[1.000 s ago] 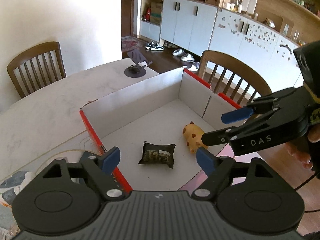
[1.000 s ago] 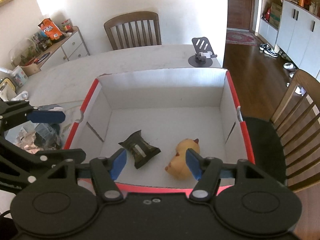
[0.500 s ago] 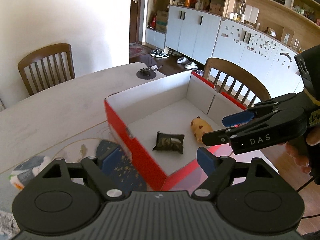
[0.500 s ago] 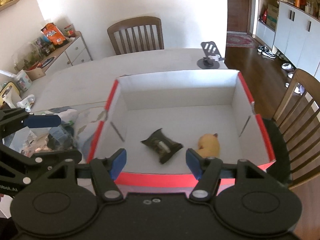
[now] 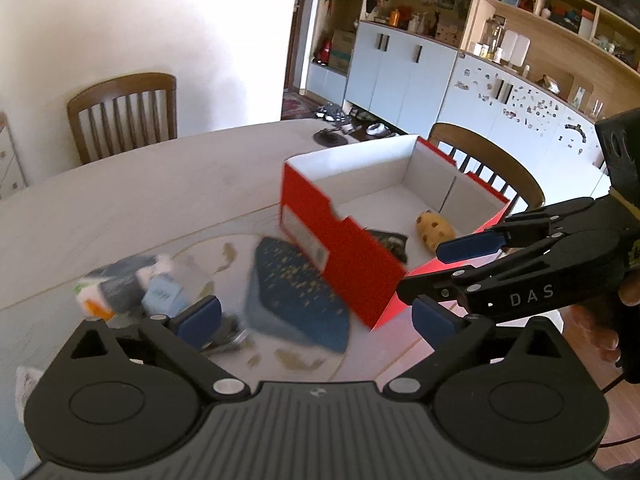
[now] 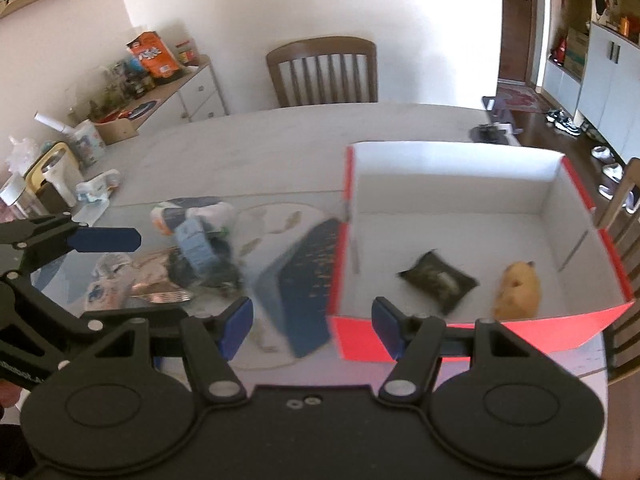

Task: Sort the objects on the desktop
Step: 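Withdraw both tools from the shoebox back over the table items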

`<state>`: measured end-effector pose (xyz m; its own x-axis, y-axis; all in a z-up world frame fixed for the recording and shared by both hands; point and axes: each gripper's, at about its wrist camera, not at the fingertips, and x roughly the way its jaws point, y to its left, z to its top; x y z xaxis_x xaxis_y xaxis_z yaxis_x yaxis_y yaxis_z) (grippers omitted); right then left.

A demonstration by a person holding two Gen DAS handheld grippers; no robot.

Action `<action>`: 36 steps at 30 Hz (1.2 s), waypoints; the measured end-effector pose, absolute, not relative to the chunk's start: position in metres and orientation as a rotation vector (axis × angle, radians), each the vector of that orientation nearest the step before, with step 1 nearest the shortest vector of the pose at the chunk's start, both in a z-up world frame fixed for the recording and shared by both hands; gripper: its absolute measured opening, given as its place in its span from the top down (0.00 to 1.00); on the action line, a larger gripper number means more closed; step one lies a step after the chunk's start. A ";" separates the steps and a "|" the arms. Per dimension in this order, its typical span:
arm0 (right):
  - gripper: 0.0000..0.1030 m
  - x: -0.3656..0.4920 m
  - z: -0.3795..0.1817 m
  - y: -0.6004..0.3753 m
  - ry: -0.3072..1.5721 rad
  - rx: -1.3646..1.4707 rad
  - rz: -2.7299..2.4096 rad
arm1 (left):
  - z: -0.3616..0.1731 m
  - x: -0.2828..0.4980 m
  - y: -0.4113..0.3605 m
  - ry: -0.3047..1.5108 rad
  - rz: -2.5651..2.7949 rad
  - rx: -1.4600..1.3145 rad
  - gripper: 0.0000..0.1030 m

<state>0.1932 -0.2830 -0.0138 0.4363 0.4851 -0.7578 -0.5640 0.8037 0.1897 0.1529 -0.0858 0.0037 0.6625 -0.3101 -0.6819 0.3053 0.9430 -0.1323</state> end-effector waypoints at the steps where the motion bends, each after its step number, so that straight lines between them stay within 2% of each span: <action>1: 0.37 0.190 -0.015 -0.277 0.912 -0.097 0.656 | 0.003 0.149 -0.079 0.769 -0.344 -0.005 0.00; 14: 0.37 0.147 -0.027 -0.214 0.905 -0.126 0.675 | -0.011 0.104 -0.005 0.716 -0.268 0.004 0.00; 36: 0.37 0.122 -0.059 -0.149 0.944 -0.200 0.726 | -0.057 0.081 0.073 0.795 -0.103 -0.060 0.00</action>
<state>0.1216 -0.1491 -0.0589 0.3729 0.4788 -0.7948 -0.6456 0.7491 0.1484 0.0808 0.0730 -0.0565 0.6953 -0.1144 -0.7095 0.0692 0.9933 -0.0923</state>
